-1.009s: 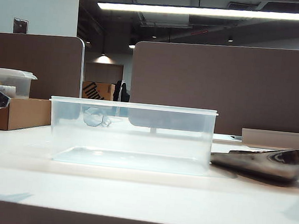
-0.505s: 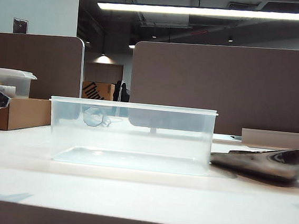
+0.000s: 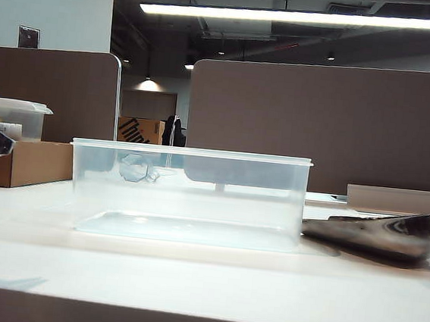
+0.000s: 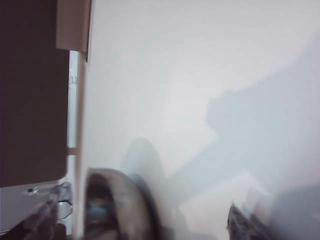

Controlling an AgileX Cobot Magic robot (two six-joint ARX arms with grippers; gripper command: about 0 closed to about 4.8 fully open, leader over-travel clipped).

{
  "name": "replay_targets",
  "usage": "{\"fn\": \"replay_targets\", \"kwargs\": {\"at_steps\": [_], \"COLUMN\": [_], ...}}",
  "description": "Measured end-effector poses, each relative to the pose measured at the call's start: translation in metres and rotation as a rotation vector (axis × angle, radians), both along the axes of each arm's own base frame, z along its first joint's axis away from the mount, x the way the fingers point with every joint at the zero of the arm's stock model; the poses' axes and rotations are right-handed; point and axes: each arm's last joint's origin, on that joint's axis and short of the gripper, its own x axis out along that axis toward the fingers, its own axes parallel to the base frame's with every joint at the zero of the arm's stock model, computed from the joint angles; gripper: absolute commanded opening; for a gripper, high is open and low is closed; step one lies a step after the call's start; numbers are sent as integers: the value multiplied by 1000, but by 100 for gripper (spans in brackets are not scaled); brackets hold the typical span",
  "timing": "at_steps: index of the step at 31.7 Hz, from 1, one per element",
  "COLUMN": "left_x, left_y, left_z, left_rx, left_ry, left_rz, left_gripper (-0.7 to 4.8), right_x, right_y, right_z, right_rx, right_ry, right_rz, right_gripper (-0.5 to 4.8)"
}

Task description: Pick up the metal ice scoop from the table and place it inside the transparent plastic box.

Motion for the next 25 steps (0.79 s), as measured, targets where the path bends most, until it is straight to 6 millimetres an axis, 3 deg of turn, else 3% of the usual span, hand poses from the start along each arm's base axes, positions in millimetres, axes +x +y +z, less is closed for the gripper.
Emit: {"fn": "replay_targets", "kwargs": {"at_steps": [8, 12, 16, 18, 21, 22, 25], "left_x": [0, 0, 0, 0, 0, 0, 0], "left_y": [0, 0, 0, 0, 0, 0, 0], "left_z": [0, 0, 0, 0, 0, 0, 0], "left_rx": [0, 0, 0, 0, 0, 0, 0], "left_ry": [0, 0, 0, 0, 0, 0, 1], "left_rz": [0, 0, 0, 0, 0, 0, 0], "left_gripper": [21, 21, 21, 21, 21, 21, 21], "right_x": [40, 51, 52, 52, 52, 52, 52], "right_y": [5, 11, 13, 13, 12, 12, 12], "right_z": [-1, -2, -3, -3, -3, -3, -3], "right_rx": [33, 60, 79, 82, 86, 81, 83], "right_ry": [-78, -115, -133, -133, -134, -135, -134], "right_rz": [84, 118, 114, 107, 100, 101, 98], "right_gripper": [427, 384, 297, 213, 42, 11, -5]}}
